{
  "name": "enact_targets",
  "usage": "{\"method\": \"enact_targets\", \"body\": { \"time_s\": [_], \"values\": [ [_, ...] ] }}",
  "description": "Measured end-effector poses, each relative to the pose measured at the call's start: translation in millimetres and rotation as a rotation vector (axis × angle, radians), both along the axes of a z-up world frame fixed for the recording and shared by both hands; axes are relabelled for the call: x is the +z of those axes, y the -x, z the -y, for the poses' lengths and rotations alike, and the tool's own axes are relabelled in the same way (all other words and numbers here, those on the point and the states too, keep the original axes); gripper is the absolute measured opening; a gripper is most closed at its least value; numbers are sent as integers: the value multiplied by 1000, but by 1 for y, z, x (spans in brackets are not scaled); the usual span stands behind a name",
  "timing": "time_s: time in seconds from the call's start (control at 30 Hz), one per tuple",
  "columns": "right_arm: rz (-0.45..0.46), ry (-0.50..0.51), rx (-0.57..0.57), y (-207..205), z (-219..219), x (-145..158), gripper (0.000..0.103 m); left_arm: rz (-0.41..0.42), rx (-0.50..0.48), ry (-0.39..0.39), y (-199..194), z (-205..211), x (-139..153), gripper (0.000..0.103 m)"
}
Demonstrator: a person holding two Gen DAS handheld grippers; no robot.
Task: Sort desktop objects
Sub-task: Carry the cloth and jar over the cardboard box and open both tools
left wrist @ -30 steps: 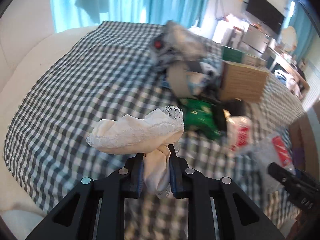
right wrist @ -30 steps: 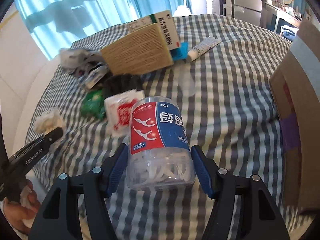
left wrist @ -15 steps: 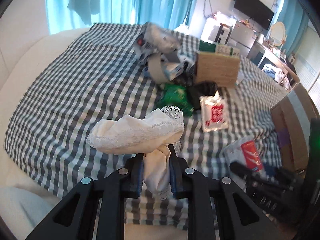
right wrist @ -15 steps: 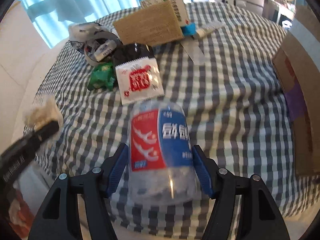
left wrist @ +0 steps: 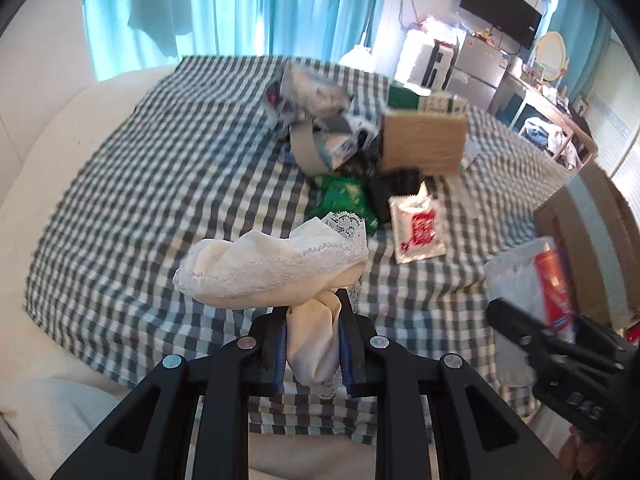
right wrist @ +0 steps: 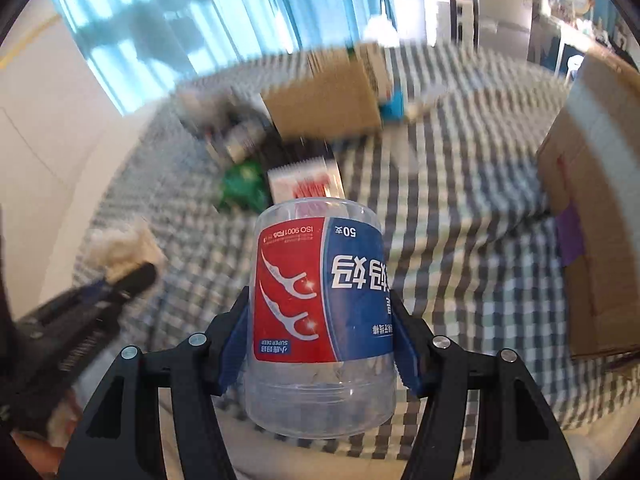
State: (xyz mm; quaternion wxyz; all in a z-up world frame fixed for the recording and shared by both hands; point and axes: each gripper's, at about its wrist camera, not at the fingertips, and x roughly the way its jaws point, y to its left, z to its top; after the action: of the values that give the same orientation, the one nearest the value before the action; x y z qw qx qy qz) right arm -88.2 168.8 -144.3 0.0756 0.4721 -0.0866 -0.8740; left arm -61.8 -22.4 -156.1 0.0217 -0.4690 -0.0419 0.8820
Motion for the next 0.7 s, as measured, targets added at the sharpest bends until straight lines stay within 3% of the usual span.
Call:
{"method": "enact_targets", "body": {
  "time_s": [0.03,0.37,0.7],
  "values": [
    [-23,2,1,-4,1,11,62,-6,36,9,-2,-2,7,21],
    [-197,-13,1,-46,3,88,61,-170,-60,-22,-32,-29,85,21],
    [-309,20,-45,-76,-30,141,62,-225,-205,-44,-51,-68,130,21]
  ]
}}
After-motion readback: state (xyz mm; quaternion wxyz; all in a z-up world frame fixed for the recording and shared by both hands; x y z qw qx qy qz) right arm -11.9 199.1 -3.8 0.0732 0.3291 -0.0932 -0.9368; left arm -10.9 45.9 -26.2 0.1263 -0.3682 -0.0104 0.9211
